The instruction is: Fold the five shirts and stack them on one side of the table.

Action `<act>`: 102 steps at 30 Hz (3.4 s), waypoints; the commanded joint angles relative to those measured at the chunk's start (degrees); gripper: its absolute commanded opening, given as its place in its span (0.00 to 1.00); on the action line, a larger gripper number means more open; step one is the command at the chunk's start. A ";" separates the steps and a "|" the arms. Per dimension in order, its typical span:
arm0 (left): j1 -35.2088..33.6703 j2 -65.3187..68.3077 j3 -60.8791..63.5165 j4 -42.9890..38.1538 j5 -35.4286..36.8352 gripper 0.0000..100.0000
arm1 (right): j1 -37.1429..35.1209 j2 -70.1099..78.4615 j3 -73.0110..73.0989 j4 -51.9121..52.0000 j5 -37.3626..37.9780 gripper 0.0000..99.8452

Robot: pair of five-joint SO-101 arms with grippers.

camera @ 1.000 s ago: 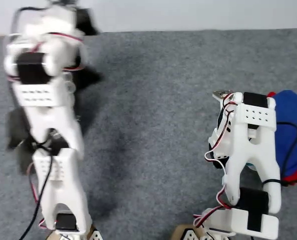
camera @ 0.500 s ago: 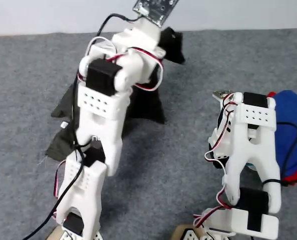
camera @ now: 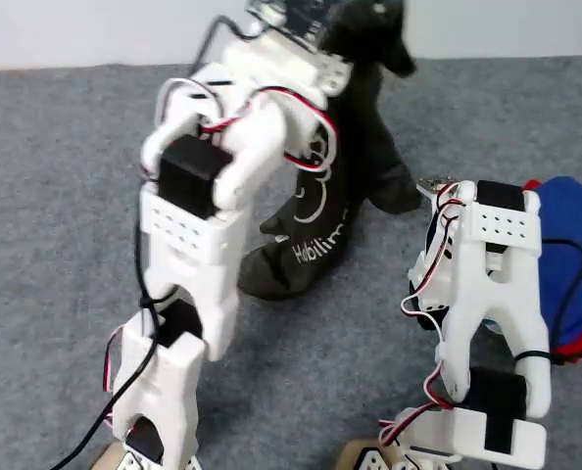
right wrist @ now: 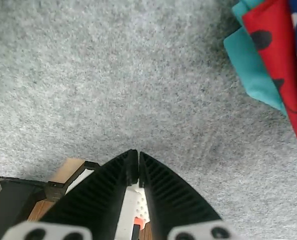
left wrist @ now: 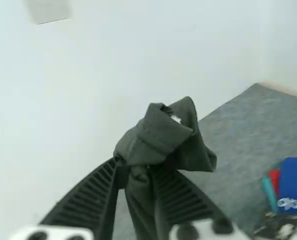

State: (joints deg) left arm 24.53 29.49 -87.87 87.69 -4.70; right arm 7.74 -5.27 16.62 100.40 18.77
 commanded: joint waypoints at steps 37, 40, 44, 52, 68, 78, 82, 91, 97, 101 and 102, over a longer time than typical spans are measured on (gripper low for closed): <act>-54.77 -7.30 64.92 8.00 -29.89 0.15 | -44.00 38.37 -58.64 2.33 7.47 0.22; -56.18 -7.38 64.84 7.91 -30.07 0.15 | -45.93 40.66 -64.35 2.33 10.11 0.23; -58.46 -7.38 64.84 8.09 -30.07 0.15 | -48.92 43.56 -67.87 2.33 13.80 0.23; -60.92 -7.21 64.84 8.18 -29.89 0.15 | -51.21 50.15 -71.30 1.45 16.18 0.23; -60.92 -6.86 65.10 8.18 -29.80 0.14 | -50.86 69.32 -89.32 0.22 16.00 0.19; -60.92 -7.74 64.84 8.70 -29.80 0.14 | -46.55 70.02 -104.97 2.42 16.09 0.01; -60.92 -11.08 64.84 9.14 -29.80 0.14 | -46.46 65.45 -104.09 2.59 16.18 0.01; -60.92 -16.35 65.19 10.20 -29.80 0.14 | -46.46 52.88 -84.66 2.51 16.09 0.04; -61.01 -14.33 65.19 11.43 -29.80 0.14 | -46.90 53.14 -79.21 2.24 15.82 0.13; -61.19 -13.98 65.19 11.43 -29.80 0.14 | -48.04 53.41 -79.21 1.45 15.82 0.13; -61.19 -13.98 65.19 11.43 -29.80 0.14 | -48.40 53.32 -79.21 1.10 15.82 0.13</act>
State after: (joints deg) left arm -36.13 16.31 -22.37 98.33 -34.42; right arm -39.65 51.78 -62.33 100.66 34.42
